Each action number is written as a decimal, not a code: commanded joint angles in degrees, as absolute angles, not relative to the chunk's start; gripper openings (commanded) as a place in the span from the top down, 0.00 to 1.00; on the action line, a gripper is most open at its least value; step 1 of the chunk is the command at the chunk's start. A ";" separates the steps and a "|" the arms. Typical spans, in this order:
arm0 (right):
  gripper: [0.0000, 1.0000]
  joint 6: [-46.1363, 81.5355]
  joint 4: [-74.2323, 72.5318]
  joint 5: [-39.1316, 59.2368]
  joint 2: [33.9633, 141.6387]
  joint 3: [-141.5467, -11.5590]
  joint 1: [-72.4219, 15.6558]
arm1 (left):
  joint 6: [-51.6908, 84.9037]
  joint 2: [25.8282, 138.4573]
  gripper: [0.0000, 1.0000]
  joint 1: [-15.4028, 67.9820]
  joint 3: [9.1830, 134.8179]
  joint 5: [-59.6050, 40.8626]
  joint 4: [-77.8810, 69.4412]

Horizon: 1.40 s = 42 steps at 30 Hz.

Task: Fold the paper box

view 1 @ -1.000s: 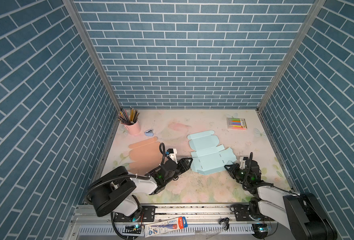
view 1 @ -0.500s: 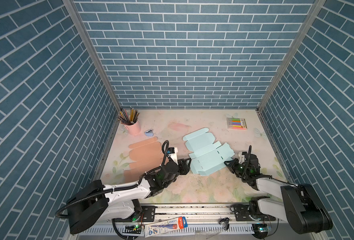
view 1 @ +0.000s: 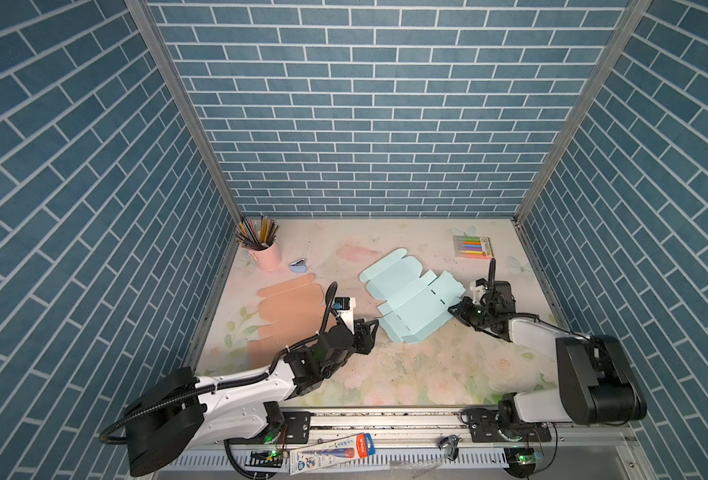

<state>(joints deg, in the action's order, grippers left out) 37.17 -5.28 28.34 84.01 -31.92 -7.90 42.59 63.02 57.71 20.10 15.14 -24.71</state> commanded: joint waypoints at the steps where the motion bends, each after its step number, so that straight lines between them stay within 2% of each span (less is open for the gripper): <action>1: 1.00 26.88 1.58 31.60 88.47 -36.47 -7.65 | 41.44 62.97 0.49 57.20 18.83 14.77 -24.96; 9: 0.95 23.03 3.56 29.63 93.01 -40.63 -6.71 | 40.49 60.87 0.46 56.27 17.69 14.21 -25.11; 11: 0.91 23.68 2.58 30.10 93.21 -40.22 -6.43 | 40.02 60.82 0.45 55.99 18.08 13.85 -24.62; 13: 0.82 24.60 1.71 30.15 92.46 -39.60 -6.33 | 39.55 60.84 0.44 55.68 18.40 13.24 -24.35; 16: 0.53 26.20 0.20 31.09 89.88 -38.29 -6.25 | 39.54 60.99 0.44 54.75 18.46 12.08 -24.90; 18: 0.37 27.76 -0.12 31.63 87.88 -37.42 -6.24 | 40.27 61.17 0.43 53.26 17.77 10.37 -26.31; 21: 0.26 31.39 -2.16 33.55 84.06 -34.14 -6.46 | 41.13 61.10 0.42 51.56 16.29 8.00 -28.31; 26: 0.23 38.82 -4.76 34.01 80.07 -28.86 -10.31 | 40.25 60.21 0.38 51.12 16.16 8.35 -27.02; 32: 0.26 47.05 -10.14 32.78 77.52 -24.06 -13.93 | 40.96 59.16 0.37 49.97 14.38 5.98 -28.37; 42: 0.44 51.06 -17.64 32.84 80.95 -21.89 -15.15 | 39.55 59.68 0.35 49.95 16.63 4.34 -27.77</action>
